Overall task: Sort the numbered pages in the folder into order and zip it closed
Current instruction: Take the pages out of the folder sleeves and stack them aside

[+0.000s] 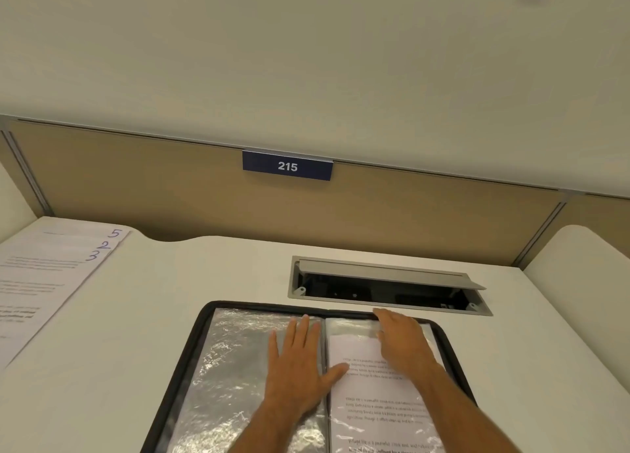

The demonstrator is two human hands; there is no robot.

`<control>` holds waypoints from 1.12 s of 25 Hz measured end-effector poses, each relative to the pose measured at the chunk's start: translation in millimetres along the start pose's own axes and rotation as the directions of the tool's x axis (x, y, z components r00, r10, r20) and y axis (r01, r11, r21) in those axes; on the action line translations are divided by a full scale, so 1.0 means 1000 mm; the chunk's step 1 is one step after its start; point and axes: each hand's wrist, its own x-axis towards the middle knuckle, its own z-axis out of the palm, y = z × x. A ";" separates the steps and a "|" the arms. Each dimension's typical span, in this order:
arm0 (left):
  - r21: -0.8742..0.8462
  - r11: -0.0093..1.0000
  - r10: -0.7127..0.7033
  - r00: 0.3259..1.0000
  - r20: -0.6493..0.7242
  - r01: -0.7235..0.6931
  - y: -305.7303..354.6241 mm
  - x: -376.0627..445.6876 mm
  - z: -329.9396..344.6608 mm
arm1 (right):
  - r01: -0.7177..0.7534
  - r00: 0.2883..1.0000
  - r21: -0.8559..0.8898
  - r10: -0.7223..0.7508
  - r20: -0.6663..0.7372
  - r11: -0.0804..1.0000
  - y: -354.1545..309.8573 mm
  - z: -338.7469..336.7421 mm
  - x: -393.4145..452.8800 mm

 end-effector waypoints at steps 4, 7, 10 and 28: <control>0.070 0.998 0.000 0.999 0.032 -0.003 -0.002 0.000 0.013 | 0.004 0.998 -0.031 -0.006 -0.056 1.000 0.003 -0.003 0.009; 0.092 0.996 0.005 0.999 0.038 -0.009 -0.003 -0.003 0.013 | 0.036 0.995 -0.006 -0.036 -0.093 0.999 0.004 -0.004 0.013; 0.112 0.994 0.007 0.999 0.044 -0.012 -0.002 -0.003 0.012 | 0.064 0.996 0.001 -0.063 -0.057 0.998 0.005 -0.006 0.016; 0.125 0.992 0.003 0.998 0.063 -0.011 -0.002 -0.002 0.014 | 0.229 0.967 -0.043 -0.223 0.120 0.972 -0.011 -0.040 0.014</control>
